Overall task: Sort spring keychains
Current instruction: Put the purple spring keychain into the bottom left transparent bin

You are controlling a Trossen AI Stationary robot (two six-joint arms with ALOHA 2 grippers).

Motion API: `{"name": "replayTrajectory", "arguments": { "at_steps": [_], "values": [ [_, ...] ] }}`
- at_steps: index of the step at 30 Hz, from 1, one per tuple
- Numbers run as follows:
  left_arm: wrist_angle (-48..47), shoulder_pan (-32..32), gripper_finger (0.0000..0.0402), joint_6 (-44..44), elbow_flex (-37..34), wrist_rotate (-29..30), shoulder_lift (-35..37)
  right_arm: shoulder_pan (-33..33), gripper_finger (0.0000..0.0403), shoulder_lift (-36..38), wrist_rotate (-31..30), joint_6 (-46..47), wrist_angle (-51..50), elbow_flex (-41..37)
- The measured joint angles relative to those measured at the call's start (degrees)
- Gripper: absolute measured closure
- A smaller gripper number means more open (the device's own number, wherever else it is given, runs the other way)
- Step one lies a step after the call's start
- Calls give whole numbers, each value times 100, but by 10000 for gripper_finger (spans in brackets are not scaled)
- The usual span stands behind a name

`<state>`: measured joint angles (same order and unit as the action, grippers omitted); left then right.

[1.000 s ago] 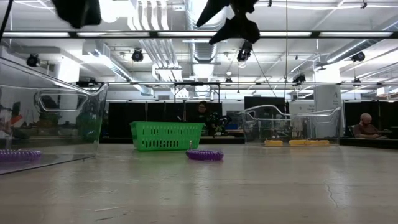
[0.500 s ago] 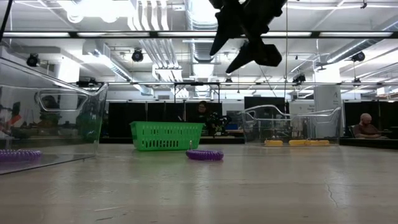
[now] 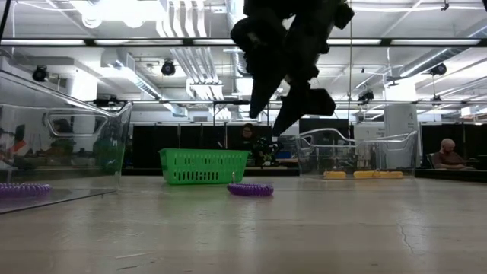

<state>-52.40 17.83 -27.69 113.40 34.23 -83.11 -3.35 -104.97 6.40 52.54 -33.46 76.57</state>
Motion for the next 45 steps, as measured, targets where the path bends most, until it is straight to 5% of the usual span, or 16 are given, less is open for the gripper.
{"name": "replayTrajectory", "arguments": {
  "at_steps": [7, 17, 34, 45],
  "values": [
    [301, -13, 227, 370, 145, 540, 4, -84, 177, -541, 153, -248, -22, 351],
    [290, -13, 227, 368, 143, 591, 7, -280, 177, -1462, 120, -757, -385, 942],
    [299, -13, 227, 368, 134, 591, 9, -358, 181, -1630, -588, -1027, -532, 931],
    [312, -13, 227, 370, 134, 591, 9, -396, 325, -1623, -1202, -1750, -499, 750]
  ]
}}
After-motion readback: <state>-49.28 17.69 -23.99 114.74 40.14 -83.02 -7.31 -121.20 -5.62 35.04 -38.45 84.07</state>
